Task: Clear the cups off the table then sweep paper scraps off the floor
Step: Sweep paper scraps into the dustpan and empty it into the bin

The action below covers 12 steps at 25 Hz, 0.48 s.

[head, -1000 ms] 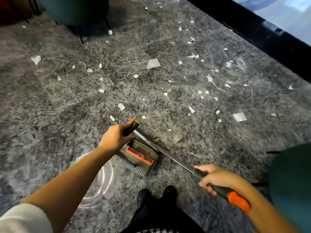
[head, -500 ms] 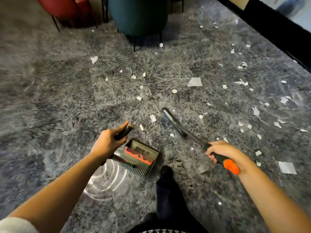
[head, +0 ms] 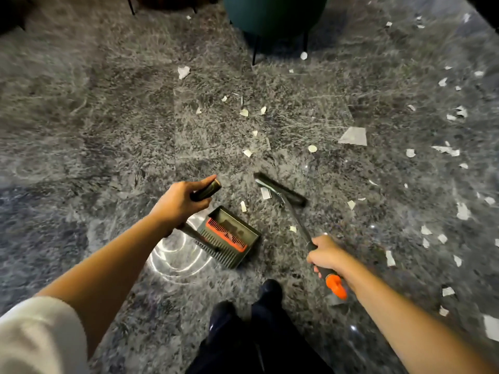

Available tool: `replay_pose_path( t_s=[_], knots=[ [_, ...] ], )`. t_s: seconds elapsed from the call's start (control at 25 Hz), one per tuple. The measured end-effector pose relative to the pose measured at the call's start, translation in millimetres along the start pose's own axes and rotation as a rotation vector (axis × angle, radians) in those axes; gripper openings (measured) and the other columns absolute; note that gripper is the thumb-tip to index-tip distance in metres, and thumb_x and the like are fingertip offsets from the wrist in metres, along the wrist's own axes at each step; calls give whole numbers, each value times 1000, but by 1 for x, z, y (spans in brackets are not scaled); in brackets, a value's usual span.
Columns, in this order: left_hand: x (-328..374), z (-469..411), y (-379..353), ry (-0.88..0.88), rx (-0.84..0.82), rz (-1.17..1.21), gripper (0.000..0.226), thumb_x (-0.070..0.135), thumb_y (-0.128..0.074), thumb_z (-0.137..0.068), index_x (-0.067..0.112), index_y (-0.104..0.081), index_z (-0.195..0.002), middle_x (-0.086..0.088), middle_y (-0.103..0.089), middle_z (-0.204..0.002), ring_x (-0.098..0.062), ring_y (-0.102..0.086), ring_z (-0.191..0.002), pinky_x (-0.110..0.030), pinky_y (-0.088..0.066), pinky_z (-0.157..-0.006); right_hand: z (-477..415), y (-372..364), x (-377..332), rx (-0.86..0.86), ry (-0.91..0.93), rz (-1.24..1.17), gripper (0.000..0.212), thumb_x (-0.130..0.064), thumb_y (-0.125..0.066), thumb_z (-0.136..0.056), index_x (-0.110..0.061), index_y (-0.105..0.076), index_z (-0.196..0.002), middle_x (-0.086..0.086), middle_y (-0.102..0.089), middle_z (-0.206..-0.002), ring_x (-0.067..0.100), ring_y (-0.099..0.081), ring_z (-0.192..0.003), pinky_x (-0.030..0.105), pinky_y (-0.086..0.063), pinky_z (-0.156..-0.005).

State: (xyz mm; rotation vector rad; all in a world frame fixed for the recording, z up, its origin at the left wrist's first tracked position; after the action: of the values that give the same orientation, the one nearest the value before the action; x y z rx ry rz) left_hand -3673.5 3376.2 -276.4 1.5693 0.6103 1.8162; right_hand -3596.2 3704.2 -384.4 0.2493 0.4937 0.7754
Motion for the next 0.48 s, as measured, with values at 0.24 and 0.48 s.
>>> replay_pose_path(
  t_s=[0.24, 0.48],
  knots=[
    [7, -28, 4, -16, -61, 13, 53, 10, -67, -85, 24, -53, -134, 14, -62, -107, 0, -56, -78, -23, -43, -72, 36, -34, 2, -155, 22, 127, 67, 5, -49, -83, -13, -31, -145, 7, -52, -71, 5, -44, -29, 18, -38, -31],
    [3, -30, 11, -47, -75, 15, 55, 8, -67, -84, 24, -51, -135, 8, -61, -83, -3, -44, -58, -22, -41, -56, 88, -15, -5, -220, 54, -8, 72, 13, -52, -80, -13, -34, -145, 6, -56, -56, 7, -45, -31, 20, -40, -34]
  ],
)
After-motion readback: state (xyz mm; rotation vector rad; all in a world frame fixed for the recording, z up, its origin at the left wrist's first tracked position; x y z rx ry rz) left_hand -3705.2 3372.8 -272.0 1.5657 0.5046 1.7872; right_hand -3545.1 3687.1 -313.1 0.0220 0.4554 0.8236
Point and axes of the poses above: each hand's wrist, its own z-axis away from the middle knuckle, its own y-axis out of the back of the hand, x = y × z, the point moved 10 cm from there along -z, towards the middle knuckle
